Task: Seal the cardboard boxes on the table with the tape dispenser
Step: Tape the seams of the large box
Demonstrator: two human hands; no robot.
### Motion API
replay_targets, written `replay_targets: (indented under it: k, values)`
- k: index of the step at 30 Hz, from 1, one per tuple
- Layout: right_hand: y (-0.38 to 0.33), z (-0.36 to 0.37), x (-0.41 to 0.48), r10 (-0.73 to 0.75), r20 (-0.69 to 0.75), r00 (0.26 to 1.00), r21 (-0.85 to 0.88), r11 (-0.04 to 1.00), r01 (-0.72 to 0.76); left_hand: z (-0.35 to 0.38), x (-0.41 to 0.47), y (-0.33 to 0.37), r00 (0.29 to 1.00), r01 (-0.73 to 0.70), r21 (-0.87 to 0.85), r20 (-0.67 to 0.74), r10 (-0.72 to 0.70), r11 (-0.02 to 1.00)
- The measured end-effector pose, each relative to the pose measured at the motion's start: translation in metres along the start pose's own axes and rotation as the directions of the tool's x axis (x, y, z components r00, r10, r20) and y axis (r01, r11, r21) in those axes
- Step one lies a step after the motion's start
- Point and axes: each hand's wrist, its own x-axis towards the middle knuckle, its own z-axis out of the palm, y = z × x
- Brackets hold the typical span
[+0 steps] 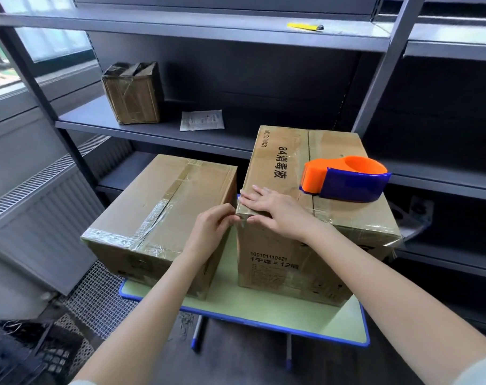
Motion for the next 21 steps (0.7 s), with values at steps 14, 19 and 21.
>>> replay_targets:
  k: [14, 19, 21]
  values:
    - [0.03, -0.02, -0.05, 0.058, 0.119, 0.991, -0.111, 0.993, -0.045, 0.001, -0.005, 0.035, 0.942, -0.245, 0.423, -0.109, 0.318, 0.872]
    - [0.055, -0.022, -0.083, 0.085, 0.085, 0.993, -0.062, 0.995, -0.08, 0.04, 0.011, 0.064, 0.898, -0.44, 0.363, 0.167, 0.407, 0.822]
    - [0.059, -0.019, -0.087, 0.077, 0.046, 0.996, -0.004, 0.997, -0.077, 0.054, 0.012, 0.065, 0.897, -0.442, 0.289, 0.16, 0.412, 0.849]
